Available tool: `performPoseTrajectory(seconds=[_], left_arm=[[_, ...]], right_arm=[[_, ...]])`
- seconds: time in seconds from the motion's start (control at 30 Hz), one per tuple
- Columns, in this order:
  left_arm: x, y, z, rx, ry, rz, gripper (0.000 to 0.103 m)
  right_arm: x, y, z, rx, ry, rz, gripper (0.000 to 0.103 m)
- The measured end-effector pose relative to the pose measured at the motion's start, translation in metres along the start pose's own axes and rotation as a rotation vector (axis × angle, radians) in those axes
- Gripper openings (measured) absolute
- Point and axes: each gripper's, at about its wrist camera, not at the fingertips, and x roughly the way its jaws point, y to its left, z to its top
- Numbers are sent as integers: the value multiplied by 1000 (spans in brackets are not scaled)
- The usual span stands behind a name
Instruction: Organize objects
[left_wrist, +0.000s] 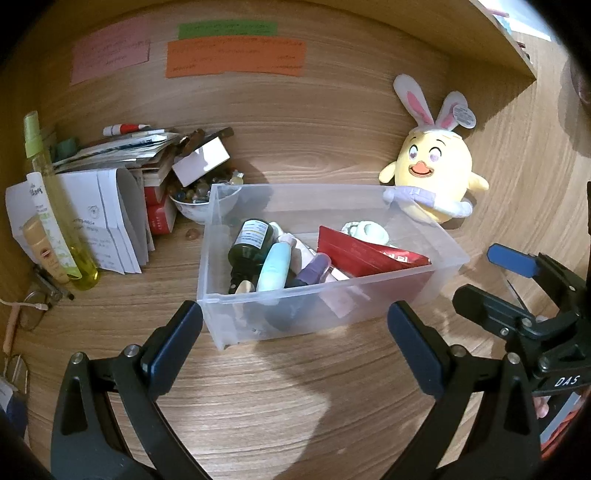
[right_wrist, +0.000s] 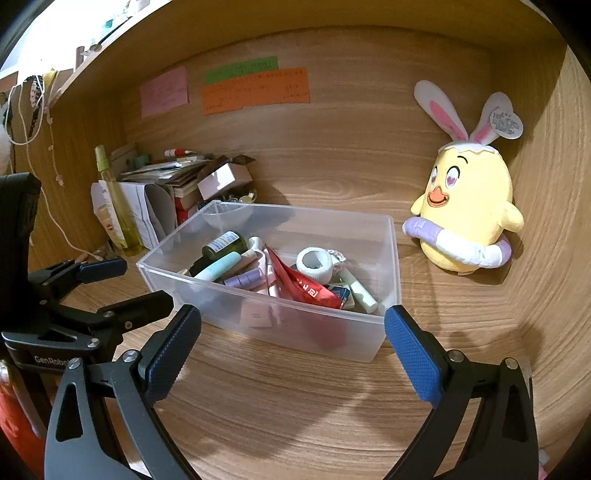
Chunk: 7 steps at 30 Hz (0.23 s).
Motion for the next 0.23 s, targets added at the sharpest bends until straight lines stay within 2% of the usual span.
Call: performPoseTrajectory(seconds=[0.23], left_arm=[[1,4,-1,-13,0,6,102]], right_arm=[[5,-1,1,0,12,5,99]])
